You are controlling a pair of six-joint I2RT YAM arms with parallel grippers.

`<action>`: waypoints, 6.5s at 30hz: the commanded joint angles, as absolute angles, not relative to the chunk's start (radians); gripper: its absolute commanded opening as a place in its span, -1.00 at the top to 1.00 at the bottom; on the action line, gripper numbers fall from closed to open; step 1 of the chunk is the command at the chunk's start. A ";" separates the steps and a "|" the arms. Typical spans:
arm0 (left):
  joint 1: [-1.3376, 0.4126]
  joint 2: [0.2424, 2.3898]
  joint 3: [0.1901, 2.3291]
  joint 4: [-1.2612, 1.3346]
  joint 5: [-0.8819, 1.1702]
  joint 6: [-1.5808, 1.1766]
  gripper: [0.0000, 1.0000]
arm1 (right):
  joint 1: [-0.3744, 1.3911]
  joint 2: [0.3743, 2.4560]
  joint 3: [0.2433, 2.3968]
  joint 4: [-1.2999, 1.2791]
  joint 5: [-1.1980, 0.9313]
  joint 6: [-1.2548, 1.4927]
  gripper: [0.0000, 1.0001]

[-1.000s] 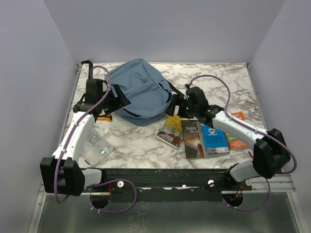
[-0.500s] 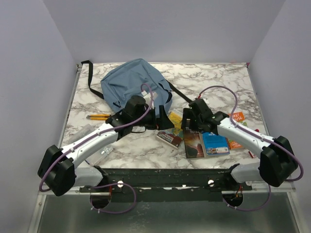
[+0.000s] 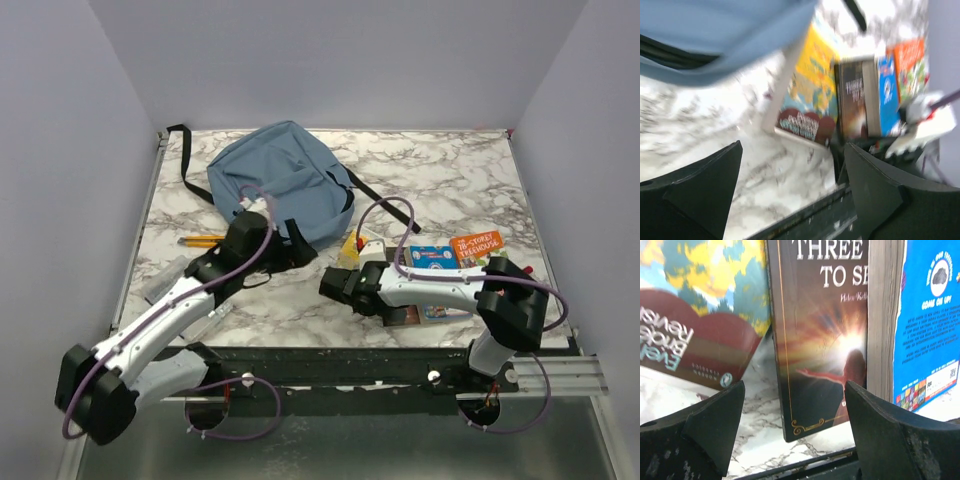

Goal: Pack the student bag
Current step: Pick up the book from the center of the board, then place the book in the student bag.

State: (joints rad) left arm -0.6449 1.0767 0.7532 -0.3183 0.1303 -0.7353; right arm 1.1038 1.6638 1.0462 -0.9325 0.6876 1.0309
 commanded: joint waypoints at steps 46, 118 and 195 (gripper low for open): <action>-0.411 1.147 0.796 0.077 0.676 -0.901 -0.74 | 0.620 1.132 1.027 -0.376 -0.165 0.636 0.99; -0.355 1.216 0.466 1.218 0.504 -1.627 1.00 | 0.664 1.228 0.591 0.833 -0.419 1.444 -0.02; -0.291 1.565 1.081 -0.526 0.088 -1.162 0.15 | 0.615 0.911 0.747 -0.136 -0.089 0.978 0.99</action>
State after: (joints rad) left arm -0.2939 1.5341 1.0824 -0.5335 0.1001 -1.1370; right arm 0.6178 0.9051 0.7345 -0.1963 -0.0692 0.9787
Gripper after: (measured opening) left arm 0.390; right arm 0.113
